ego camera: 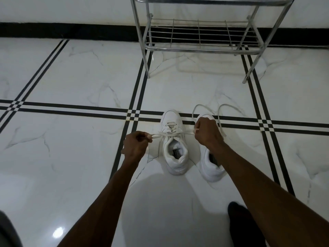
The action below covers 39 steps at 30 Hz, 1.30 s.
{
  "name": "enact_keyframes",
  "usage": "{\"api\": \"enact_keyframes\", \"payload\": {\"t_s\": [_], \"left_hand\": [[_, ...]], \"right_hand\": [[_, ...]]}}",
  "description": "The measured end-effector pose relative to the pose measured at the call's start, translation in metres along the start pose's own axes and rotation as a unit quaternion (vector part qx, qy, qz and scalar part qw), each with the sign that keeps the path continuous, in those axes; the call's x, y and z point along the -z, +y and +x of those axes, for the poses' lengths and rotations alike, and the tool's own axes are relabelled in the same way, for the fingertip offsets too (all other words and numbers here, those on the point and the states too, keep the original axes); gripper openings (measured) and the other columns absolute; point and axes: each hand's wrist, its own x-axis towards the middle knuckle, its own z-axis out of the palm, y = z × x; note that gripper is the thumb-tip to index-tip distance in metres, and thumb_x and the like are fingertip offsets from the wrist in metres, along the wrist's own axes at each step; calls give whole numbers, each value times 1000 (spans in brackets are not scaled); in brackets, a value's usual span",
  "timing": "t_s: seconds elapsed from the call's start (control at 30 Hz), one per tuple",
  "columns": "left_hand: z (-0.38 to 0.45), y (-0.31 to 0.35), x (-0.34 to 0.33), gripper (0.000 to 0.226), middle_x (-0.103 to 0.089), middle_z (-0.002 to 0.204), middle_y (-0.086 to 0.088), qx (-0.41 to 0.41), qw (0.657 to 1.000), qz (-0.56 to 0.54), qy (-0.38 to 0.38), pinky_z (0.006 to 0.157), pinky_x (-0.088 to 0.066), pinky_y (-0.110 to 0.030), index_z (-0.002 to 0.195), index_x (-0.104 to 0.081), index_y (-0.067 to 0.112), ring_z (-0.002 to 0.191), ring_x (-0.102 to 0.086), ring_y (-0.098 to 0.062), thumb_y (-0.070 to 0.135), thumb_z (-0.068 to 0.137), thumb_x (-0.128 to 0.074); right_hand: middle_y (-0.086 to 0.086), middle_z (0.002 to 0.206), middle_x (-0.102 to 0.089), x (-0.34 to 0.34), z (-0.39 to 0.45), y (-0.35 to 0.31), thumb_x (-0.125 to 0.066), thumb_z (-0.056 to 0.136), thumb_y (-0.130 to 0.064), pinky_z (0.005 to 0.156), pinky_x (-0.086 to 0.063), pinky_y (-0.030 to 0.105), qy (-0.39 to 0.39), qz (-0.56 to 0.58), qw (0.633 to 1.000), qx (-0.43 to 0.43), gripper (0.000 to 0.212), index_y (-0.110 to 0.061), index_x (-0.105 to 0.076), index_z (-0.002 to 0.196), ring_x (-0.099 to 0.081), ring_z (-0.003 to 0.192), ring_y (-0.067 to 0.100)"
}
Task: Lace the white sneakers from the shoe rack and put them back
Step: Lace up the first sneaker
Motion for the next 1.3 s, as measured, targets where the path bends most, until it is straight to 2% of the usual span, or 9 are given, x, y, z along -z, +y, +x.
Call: {"api": "enact_keyframes", "payload": {"t_s": [0.13,0.2,0.33,0.53,0.7,0.8,0.97,1.1,1.3], "left_hand": [[3,-1,-2,27,-79,93,12,-11,999,-9,-33,100,-50,-57,92,-74,33,100,-71,-13,55,76,-70],[2,0,-4,30,-77,107,4,-18,999,-21,-39,100,-52,-51,109,-72,27,105,-70,-16,46,85,-72],[3,2,-12,31,-72,118,-5,-44,997,-33,-52,88,-50,-28,121,-67,11,110,-65,-17,26,94,-69],[1,-1,-18,28,-68,127,-2,-78,994,-8,-71,94,-52,-34,126,-64,13,115,-64,-19,18,99,-60],[5,-7,-29,33,-66,134,1,-130,978,105,-127,104,-43,-43,132,-63,24,123,-58,-15,21,99,-61],[9,-7,-33,28,-71,119,7,-123,972,180,-88,110,-32,-57,124,-67,34,118,-61,-14,23,99,-61],[7,-5,-27,17,-72,84,3,-239,909,340,22,108,-26,-62,96,-79,25,103,-62,-24,21,98,-63],[9,-4,-24,29,-74,85,5,-274,880,386,40,108,-21,-58,96,-81,21,109,-58,-24,-1,86,-65],[7,-12,-20,17,-76,79,-3,-148,979,131,-58,60,-44,-10,92,-79,11,75,-72,-21,8,95,-63]], "right_hand": [[7,117,-68,11,-11,-19,-79,72,-52,105,-42,45,-59,84,987,123,49,-19,-70,107,-59,114,22],[0,111,-70,13,-17,-35,-78,65,-62,108,-36,42,-107,67,976,175,49,-24,-75,97,-59,112,16],[-3,86,-72,8,-22,-45,-78,75,-20,88,-50,35,-45,85,974,205,6,-16,-75,78,-64,87,14],[7,101,-73,13,5,-21,-66,83,-15,77,-50,31,38,200,977,-58,9,-16,-63,92,-67,97,24],[9,123,-60,20,5,-5,-69,84,-2,95,-47,18,-47,131,982,128,42,-12,-64,124,-59,107,21],[11,135,-63,5,-2,-1,-72,84,-7,109,-42,40,-122,15,968,219,42,-12,-67,125,-57,126,25],[9,81,-74,0,-11,-2,-60,82,-3,66,-46,34,-39,-119,967,222,13,-10,-71,80,-68,79,29],[17,66,-69,-6,-11,1,-61,73,3,59,-35,29,-13,-131,973,187,13,-4,-67,65,-65,65,33],[21,96,-69,-19,-25,-13,-54,91,-9,66,-36,30,-63,-116,981,144,12,-1,-63,93,-66,90,37]]}}
